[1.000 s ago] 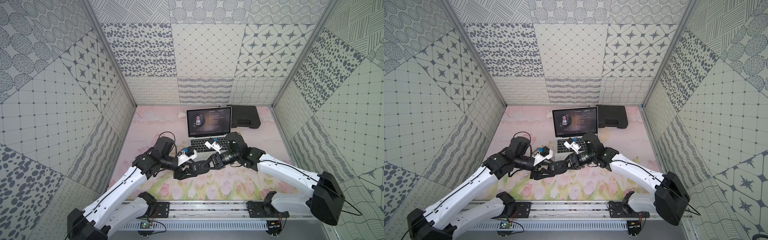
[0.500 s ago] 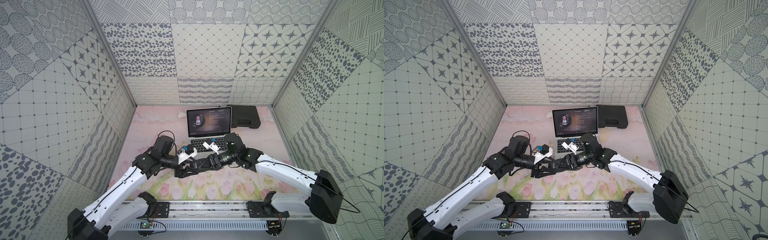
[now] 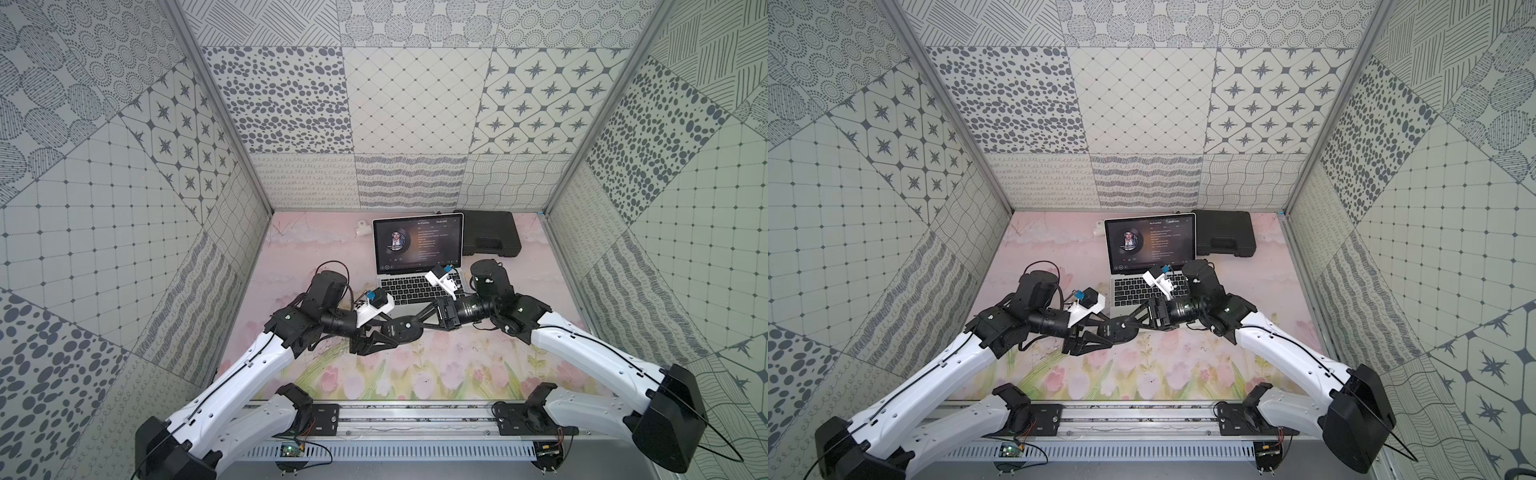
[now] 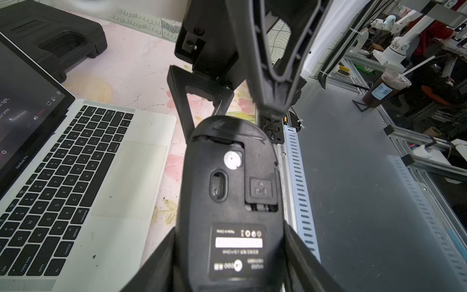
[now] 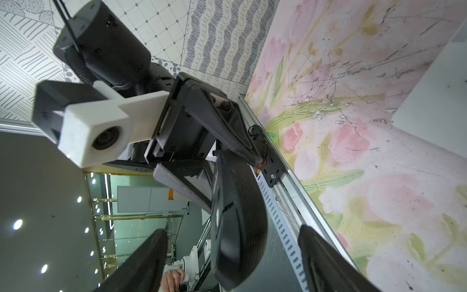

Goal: Remove the wireless mouse receiver from the laptop
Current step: Close the lid on the mouse.

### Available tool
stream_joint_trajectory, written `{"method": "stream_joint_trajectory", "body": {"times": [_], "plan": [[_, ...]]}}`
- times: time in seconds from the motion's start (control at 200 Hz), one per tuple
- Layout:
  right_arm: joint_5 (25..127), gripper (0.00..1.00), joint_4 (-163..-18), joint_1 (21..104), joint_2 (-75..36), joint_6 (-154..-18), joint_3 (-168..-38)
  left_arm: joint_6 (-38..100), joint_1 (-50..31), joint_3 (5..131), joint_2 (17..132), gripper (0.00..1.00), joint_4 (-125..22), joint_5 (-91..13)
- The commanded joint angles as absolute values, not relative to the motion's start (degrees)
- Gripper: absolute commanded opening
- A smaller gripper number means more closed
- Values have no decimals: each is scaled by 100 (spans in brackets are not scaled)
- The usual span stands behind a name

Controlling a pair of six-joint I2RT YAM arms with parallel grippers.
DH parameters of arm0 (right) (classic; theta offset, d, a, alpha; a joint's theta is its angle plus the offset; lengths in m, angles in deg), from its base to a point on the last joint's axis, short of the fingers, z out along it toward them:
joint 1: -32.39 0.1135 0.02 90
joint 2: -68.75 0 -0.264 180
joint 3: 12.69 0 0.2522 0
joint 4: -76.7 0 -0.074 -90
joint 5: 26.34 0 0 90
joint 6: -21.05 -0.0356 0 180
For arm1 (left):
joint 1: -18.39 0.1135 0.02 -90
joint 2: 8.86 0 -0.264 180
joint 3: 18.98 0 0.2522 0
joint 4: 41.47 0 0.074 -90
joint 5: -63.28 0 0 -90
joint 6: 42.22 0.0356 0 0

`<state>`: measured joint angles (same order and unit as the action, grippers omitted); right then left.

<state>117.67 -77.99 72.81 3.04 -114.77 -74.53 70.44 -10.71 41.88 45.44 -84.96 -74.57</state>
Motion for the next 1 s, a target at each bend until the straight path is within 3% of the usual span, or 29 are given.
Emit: {"method": "stream_joint_trajectory", "body": {"times": [0.0,0.265,0.64,0.99], "plan": [[11864,79,-7686,7293,314,-11351,-7296,7033,-1041,4280,4563,0,-8273,-7736],[11899,59,-7781,7387,225,-11333,-7242,7028,-1043,4295,4590,0,-8298,-7725],[11626,54,-7076,7440,-10,-10948,-7550,6967,-1040,4337,4599,0,-8278,-7757],[11683,51,-7501,7525,-87,-11182,-7574,6941,-1039,4344,4633,0,-8265,-7788]]}}
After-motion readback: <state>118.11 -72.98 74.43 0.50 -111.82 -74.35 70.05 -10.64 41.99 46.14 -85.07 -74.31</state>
